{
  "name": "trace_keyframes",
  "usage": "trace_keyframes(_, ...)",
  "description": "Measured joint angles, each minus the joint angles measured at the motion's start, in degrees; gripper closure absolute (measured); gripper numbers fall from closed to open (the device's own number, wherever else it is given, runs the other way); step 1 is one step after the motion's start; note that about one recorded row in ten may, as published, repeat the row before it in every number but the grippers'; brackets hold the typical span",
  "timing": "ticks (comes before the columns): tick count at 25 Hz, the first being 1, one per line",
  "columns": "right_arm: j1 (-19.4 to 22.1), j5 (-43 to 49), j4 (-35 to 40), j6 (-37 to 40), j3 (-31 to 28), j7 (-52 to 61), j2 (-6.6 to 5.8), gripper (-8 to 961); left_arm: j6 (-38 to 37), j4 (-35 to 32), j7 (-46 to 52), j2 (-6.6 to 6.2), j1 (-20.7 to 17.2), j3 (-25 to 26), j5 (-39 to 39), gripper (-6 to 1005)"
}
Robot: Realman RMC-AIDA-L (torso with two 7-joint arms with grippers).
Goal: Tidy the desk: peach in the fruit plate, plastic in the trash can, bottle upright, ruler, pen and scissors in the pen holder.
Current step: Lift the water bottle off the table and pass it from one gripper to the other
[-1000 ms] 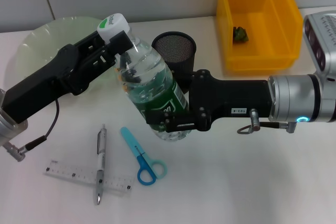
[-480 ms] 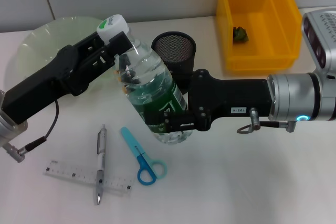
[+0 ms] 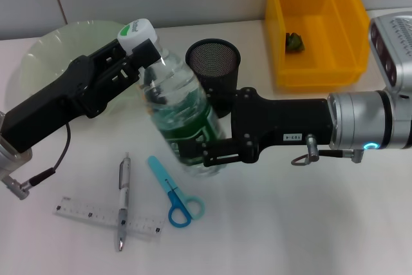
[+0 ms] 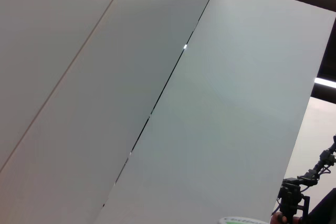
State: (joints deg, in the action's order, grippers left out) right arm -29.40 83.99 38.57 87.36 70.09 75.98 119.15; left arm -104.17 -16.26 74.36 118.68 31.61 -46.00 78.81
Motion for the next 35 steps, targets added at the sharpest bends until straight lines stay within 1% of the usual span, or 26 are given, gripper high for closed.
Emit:
trace_keyframes(12, -0.1, 0.8, 0.0, -0.2, 0.1, -0.2, 0.03, 138, -0.1, 0.0, 0.0, -0.03, -0.1, 0.1, -0.1, 554)
trace_keyframes(23, -0.2, 1.2, -0.2, -3.6, 3.3, -0.2, 0.11, 137, -0.4, 0.0, 0.0, -0.03, -0.1, 0.2, -0.1, 553)
trace_keyframes(35, -0.4, 1.2, -0.8, -4.0, 3.6, -0.2, 0.11, 137, -0.5, -0.1, 0.0, -0.12, -0.2, 0.3, -0.1, 553)
